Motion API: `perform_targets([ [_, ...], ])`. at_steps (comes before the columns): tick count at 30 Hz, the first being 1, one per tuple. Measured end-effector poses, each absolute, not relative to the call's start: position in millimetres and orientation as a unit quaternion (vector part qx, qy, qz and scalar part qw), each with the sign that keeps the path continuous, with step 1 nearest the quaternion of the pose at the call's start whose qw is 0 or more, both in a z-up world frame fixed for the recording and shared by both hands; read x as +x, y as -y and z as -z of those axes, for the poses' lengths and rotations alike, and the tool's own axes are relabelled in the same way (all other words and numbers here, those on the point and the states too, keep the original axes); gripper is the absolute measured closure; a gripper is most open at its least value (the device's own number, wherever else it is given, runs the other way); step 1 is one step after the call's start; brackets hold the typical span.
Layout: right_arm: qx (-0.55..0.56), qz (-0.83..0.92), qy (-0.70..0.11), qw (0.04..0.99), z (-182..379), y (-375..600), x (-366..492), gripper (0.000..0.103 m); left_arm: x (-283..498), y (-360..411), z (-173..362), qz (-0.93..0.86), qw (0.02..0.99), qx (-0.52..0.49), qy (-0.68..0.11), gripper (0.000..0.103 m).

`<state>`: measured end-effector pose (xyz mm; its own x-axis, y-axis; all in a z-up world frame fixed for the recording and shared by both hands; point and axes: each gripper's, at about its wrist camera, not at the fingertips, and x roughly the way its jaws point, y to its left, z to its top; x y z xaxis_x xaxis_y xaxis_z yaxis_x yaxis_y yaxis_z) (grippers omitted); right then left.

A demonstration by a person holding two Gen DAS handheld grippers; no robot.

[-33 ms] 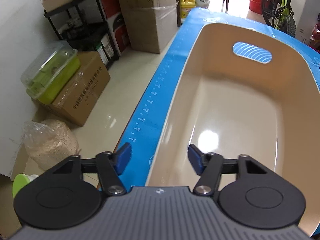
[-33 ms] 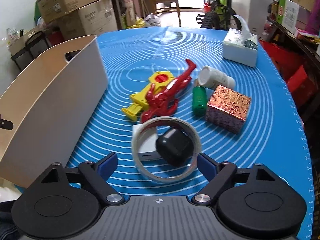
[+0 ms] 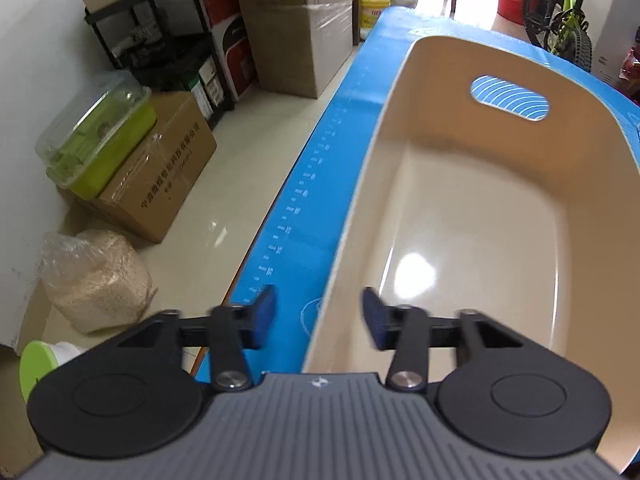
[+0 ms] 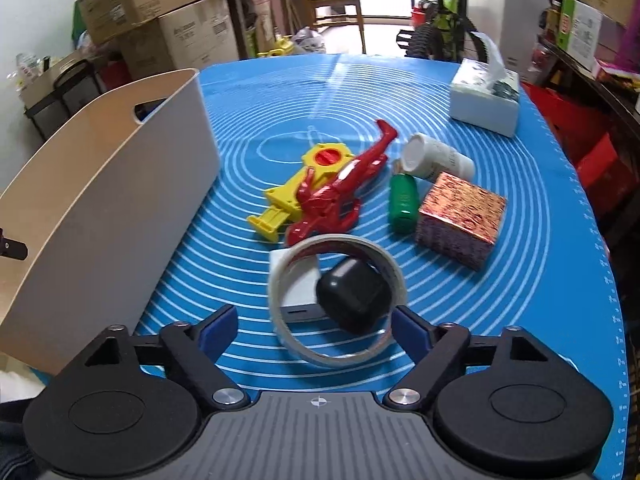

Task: Organize rigid objects
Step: 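Move the left tool to the basket rim while the right tool grasps the tape roll, then carry the tape roll with the right tool into the basket and release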

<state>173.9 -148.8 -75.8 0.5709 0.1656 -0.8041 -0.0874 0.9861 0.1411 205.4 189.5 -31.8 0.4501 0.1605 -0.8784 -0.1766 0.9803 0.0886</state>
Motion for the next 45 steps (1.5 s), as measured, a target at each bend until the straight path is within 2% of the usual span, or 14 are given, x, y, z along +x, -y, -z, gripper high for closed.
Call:
perform_targets([
  [2, 0.032, -0.077, -0.454, 0.887, 74.3, 143.7, 174.3, 0.023, 206.7, -191.6, 33.2, -0.090, 0.850, -0.023, -0.518, 0.068],
  [6, 0.008, -0.088, -0.447, 0.890, 70.5, 133.2, 174.1, 0.031, 206.6, -189.6, 33.5, -0.075, 0.851, -0.027, -0.519, 0.084],
  [8, 0.001, -0.096, -0.447, 0.889, 69.6, 128.5, 175.3, 0.039, 207.1, -187.5, 33.9, -0.066, 0.852, -0.023, -0.519, 0.089],
  [9, -0.003, -0.098, -0.447, 0.889, 69.3, 125.8, 176.5, 0.041, 207.3, -187.0, 34.2, -0.067, 0.852, -0.020, -0.518, 0.089],
  [11, -0.015, -0.104, -0.447, 0.888, 69.6, 120.1, 179.5, 0.053, 207.2, -188.4, 34.5, -0.065, 0.853, -0.023, -0.517, 0.089],
  [12, -0.021, -0.106, -0.448, 0.888, 70.0, 117.2, 181.5, 0.054, 207.1, -189.0, 34.5, -0.064, 0.854, -0.025, -0.516, 0.089],
  [15, -0.033, -0.103, -0.454, 0.884, 72.7, 110.6, 188.2, 0.064, 206.5, -190.4, 34.5, -0.062, 0.855, -0.027, -0.514, 0.090],
  [16, -0.035, -0.102, -0.456, 0.883, 73.5, 109.2, 189.8, 0.074, 206.4, -190.5, 34.5, -0.061, 0.855, -0.028, -0.514, 0.090],
  [19, -0.045, -0.092, -0.456, 0.884, 74.8, 106.4, 192.0, 0.081, 207.0, -191.0, 35.3, -0.060, 0.856, -0.028, -0.514, 0.090],
  [31, -0.016, -0.074, -0.425, 0.902, 53.0, 116.6, 182.9, 0.084, 206.5, -192.3, 37.9, -0.057, 0.856, -0.028, -0.512, 0.090],
  [45, 0.007, -0.107, -0.330, 0.938, -28.6, 96.5, 194.3, 0.084, 205.8, -191.1, 39.4, -0.059, 0.856, -0.027, -0.512, 0.090],
])
